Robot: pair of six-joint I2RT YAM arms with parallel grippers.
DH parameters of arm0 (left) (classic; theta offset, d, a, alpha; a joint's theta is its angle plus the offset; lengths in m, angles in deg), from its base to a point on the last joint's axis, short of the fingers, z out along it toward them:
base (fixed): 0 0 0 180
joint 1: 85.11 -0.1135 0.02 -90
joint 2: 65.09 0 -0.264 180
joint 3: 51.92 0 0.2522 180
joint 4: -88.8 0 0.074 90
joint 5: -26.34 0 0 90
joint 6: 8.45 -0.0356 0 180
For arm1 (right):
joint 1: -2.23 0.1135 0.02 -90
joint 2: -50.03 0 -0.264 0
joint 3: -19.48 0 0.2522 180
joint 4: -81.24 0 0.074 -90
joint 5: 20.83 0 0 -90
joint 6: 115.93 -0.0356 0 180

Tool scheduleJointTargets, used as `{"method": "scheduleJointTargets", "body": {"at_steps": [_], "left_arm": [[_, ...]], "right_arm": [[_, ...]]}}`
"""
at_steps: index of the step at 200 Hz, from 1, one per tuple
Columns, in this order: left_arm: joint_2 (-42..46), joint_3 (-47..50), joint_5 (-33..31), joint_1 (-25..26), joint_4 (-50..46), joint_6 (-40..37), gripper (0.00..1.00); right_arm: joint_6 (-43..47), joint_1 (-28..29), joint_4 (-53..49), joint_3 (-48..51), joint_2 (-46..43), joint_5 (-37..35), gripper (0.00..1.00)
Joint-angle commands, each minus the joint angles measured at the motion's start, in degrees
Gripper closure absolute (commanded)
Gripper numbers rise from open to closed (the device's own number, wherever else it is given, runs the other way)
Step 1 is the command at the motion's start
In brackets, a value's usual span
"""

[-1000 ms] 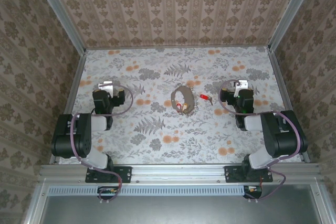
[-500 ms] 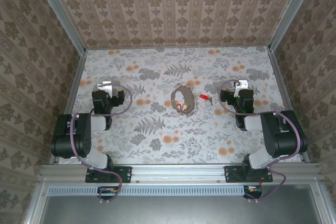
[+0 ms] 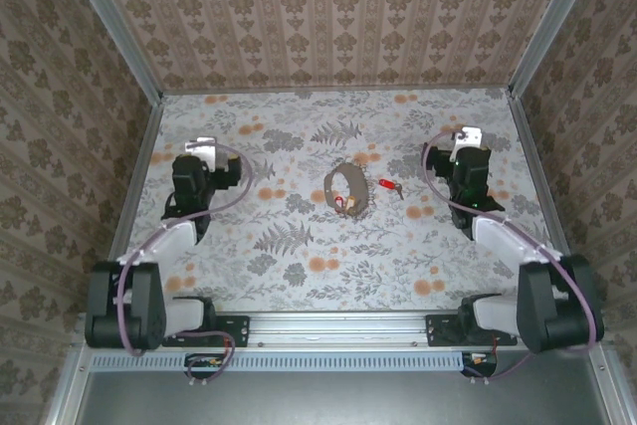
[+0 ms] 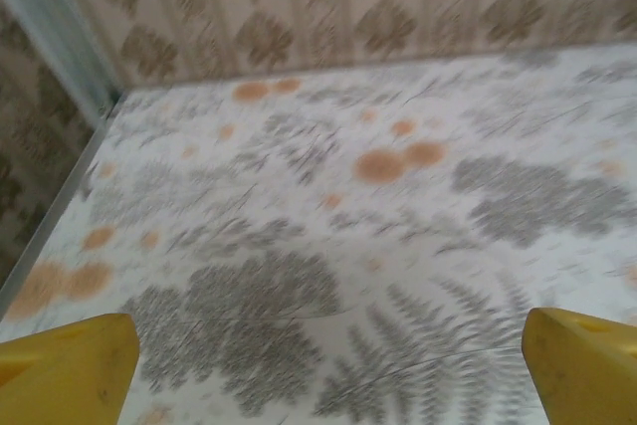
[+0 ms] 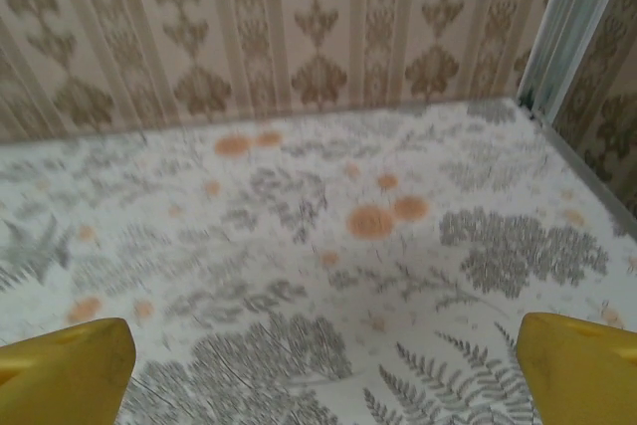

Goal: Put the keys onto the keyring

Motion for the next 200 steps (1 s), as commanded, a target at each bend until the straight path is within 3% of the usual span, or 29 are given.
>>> {"method": "scheduleJointTargets", "body": {"at_steps": [1, 29, 48, 69, 91, 142, 200], "left_arm": [[2.33, -6.77, -4.93, 6.02, -17.43, 7.32, 0.0], [-2.83, -19.61, -5.03, 11.65, -36.42, 15.5, 0.0], [-10.06, -27.8, -0.02, 15.49, -43.39, 17.42, 0.0], [-17.83, -34.99, 1.05, 21.56, -46.35, 20.65, 0.0], [-26.02, -42.02, -1.95, 25.68, -50.75, 24.47, 0.06], [-41.87, -52.03, -4.57, 30.59, -55.75, 28.12, 0.07], [-49.53, -56.88, -7.33, 34.2, -58.09, 28.09, 0.2]], "right_arm": [[-5.63, 0.56, -17.18, -3.88, -0.64, -1.96, 0.0], [-7.41, 2.07, -26.03, -8.75, 1.92, 3.66, 0.0], [-8.59, 3.43, -28.2, -10.76, 4.33, 6.65, 0.0], [-9.93, 3.64, -28.45, -12.33, 7.12, 9.42, 0.0], [-10.18, 3.64, -29.31, -13.55, 8.68, 11.15, 0.0], [-8.25, 3.56, -30.08, -13.59, 7.8, 12.1, 0.0], [-7.56, 3.53, -29.68, -13.83, 7.43, 12.22, 0.0]]}}
